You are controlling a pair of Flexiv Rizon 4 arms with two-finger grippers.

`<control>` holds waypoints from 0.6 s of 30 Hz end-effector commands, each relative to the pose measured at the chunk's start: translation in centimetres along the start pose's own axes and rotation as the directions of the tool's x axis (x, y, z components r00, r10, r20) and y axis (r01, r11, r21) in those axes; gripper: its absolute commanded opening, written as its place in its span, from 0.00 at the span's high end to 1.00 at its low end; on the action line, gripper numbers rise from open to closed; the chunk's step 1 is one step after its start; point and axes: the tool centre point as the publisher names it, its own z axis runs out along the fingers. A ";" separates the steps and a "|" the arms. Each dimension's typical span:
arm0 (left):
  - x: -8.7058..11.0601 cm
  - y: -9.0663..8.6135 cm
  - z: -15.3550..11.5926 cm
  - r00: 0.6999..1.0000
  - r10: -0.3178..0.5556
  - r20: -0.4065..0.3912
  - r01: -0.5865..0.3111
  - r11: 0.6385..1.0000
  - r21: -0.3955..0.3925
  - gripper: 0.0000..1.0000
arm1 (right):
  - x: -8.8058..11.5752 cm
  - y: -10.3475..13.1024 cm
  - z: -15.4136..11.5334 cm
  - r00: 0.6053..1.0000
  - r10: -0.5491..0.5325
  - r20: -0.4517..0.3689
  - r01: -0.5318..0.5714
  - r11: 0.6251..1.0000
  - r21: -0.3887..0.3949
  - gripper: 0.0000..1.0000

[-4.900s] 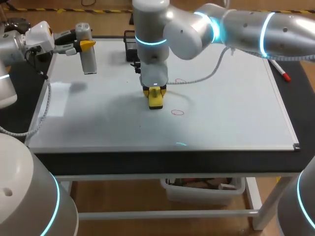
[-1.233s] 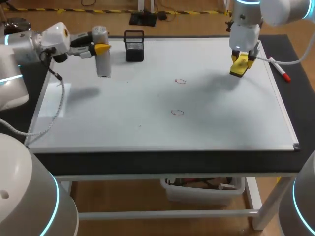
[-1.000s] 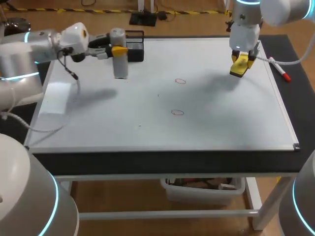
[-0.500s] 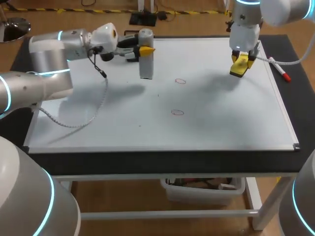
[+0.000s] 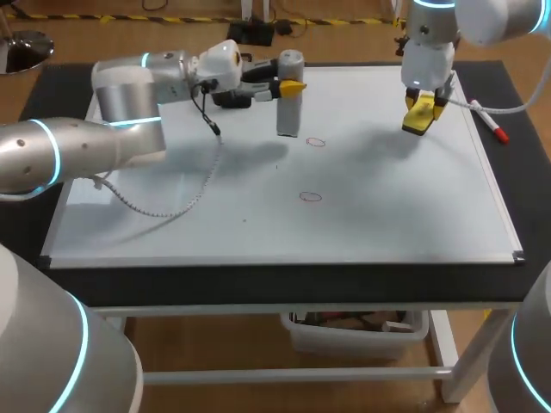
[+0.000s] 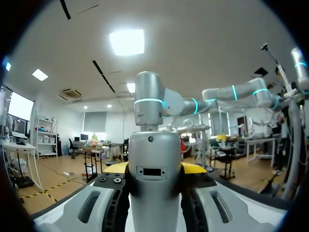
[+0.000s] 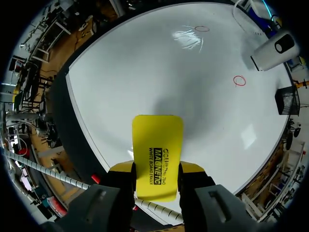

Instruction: Pick up the inspection probe, press it on each red-marked spot on the whiteboard one by one, put down the probe, pick up the eraser, and wipe off all the red marks.

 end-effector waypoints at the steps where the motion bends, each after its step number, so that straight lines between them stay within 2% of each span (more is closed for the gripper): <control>1: -1.4 1.4 1.6 1.000 -0.005 -0.028 0.005 1.000 0.022 1.00 | 0.0 -0.1 -0.1 1.000 -0.002 -0.003 0.002 1.000 0.001 1.00; 10: -1.5 2.3 3.5 0.998 -0.018 -0.054 0.019 0.999 0.027 1.00 | 0.0 -0.1 -0.1 1.000 -0.002 -0.003 0.002 1.000 0.001 1.00; 18: -1.2 3.2 4.0 0.998 -0.011 -0.069 0.013 1.000 0.026 1.00 | 0.0 -0.1 -0.1 1.000 -0.002 -0.003 0.002 1.000 0.001 1.00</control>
